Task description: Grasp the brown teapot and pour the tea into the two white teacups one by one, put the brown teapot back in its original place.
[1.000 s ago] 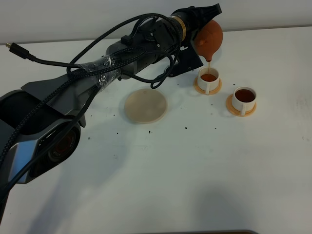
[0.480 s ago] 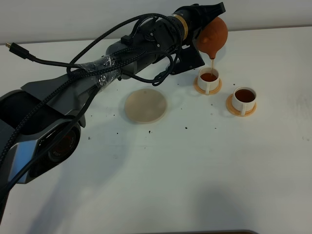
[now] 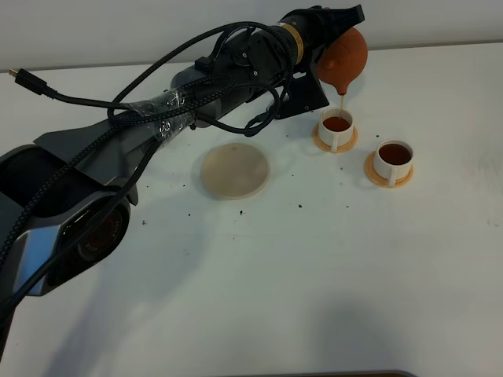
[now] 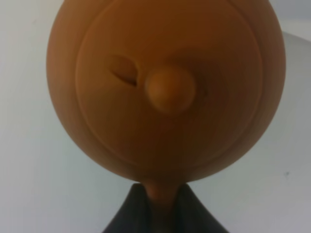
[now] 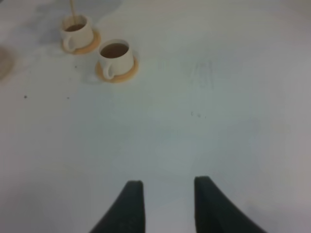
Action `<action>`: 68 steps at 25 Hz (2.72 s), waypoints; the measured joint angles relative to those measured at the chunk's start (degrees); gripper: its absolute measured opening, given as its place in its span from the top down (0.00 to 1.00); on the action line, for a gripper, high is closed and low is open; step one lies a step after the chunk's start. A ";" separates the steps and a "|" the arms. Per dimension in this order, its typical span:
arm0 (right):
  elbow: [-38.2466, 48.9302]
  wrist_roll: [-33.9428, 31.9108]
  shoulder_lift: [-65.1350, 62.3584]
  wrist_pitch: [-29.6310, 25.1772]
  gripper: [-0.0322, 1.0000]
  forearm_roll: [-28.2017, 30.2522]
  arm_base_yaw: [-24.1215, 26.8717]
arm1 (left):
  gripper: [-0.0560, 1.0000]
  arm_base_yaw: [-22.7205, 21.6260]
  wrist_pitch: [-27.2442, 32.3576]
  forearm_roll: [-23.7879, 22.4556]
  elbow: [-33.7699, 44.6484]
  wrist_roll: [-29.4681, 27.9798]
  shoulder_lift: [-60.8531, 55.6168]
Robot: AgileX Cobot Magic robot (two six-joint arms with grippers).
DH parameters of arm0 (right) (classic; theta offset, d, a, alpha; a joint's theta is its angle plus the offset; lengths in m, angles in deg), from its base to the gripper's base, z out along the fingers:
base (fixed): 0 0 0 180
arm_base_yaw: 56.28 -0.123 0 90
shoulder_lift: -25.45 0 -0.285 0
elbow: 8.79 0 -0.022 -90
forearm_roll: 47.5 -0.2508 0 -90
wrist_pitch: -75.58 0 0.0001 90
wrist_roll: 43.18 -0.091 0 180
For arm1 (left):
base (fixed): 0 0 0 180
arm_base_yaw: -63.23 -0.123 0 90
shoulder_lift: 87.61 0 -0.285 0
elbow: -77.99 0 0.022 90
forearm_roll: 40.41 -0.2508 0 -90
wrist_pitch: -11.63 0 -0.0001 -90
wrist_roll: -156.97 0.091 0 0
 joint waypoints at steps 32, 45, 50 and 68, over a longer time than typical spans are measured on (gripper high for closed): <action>0.00 0.00 0.00 0.00 0.73 0.00 0.00 | 0.84 0.00 -0.02 0.00 0.00 1.70 0.00; 0.00 0.00 0.00 0.00 0.73 0.00 0.00 | 0.84 0.00 3.45 0.06 0.00 -4.07 0.00; 0.00 0.00 0.00 0.00 0.73 0.00 0.00 | 0.84 0.00 3.77 0.77 0.00 -11.43 0.00; 0.00 0.00 0.00 0.00 0.73 0.00 0.00 | 0.84 0.16 39.79 9.80 0.00 -46.26 -7.94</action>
